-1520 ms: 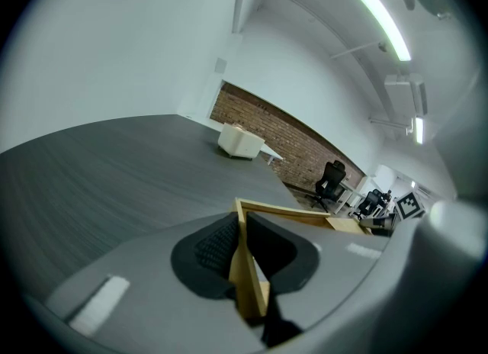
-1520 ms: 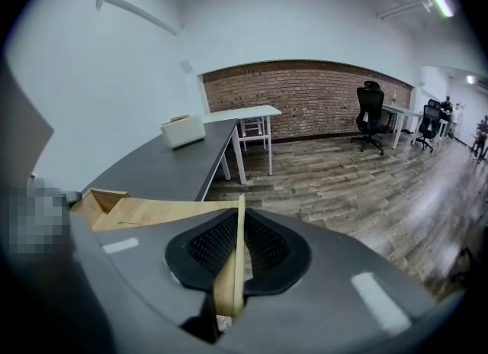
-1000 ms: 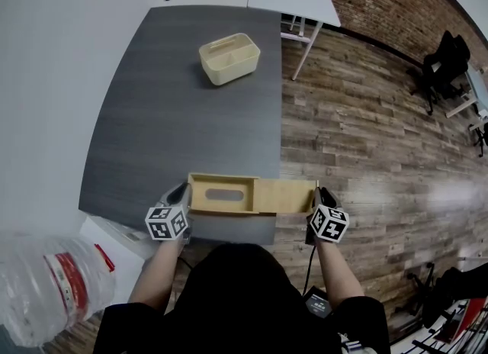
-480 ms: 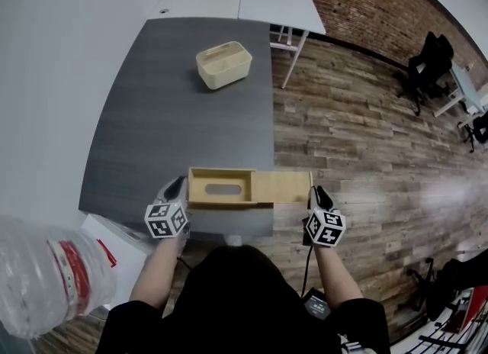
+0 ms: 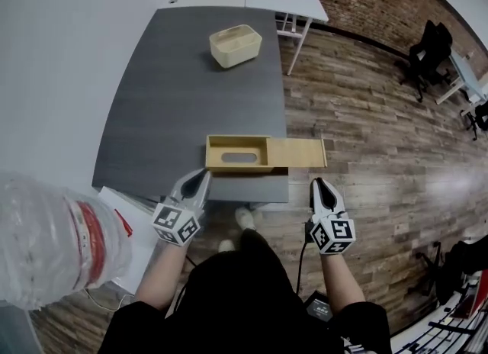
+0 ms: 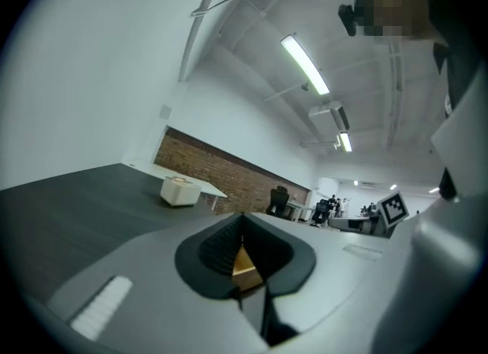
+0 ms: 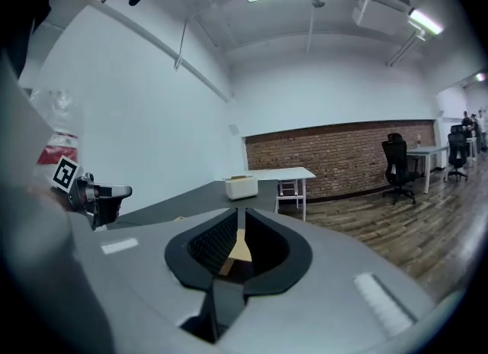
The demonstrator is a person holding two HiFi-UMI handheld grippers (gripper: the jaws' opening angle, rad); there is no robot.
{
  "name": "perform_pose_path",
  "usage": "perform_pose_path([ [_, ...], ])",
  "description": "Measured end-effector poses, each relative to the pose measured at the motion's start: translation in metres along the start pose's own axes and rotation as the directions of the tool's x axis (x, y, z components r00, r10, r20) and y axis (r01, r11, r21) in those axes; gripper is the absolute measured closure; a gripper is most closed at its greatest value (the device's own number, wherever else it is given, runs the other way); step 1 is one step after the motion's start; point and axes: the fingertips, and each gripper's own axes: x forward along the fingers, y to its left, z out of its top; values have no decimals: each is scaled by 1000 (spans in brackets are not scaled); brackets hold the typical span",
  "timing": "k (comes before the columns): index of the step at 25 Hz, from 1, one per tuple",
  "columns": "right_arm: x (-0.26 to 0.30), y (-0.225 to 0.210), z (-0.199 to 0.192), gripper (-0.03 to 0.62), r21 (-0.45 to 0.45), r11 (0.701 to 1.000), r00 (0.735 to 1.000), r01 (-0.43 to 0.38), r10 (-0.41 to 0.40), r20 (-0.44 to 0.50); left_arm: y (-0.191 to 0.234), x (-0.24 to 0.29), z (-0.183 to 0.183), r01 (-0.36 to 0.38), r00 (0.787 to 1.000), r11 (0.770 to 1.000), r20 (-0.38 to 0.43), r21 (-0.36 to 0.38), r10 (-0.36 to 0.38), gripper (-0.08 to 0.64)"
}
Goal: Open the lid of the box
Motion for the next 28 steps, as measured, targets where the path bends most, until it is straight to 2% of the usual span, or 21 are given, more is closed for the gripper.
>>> perform_pose_path([
  [5,-35,33,-5,570,-14,998,999,-54,54,-3,-36,-25,2,89,996,994,9,59,-89,560],
  [9,-47,44,11,589,-94,990,993,-108,111,32,-53,-32,10,114,991,991,57,71,-118,561],
  [13,-51,49,19,591,-101,981,982,-165,173,71,-65,-34,14,135,986,987,89,89,-143,561],
  [17,-58,58,29,592,-146,963,968,-226,239,78,-81,-37,18,148,981,983,108,109,-159,561],
  [20,-49,61,35,592,-163,955,961,-248,263,81,-82,-30,21,131,982,985,119,110,-144,561],
  [28,-38,47,36,591,-133,961,963,-244,256,82,-76,-21,21,110,986,987,111,119,-123,561],
])
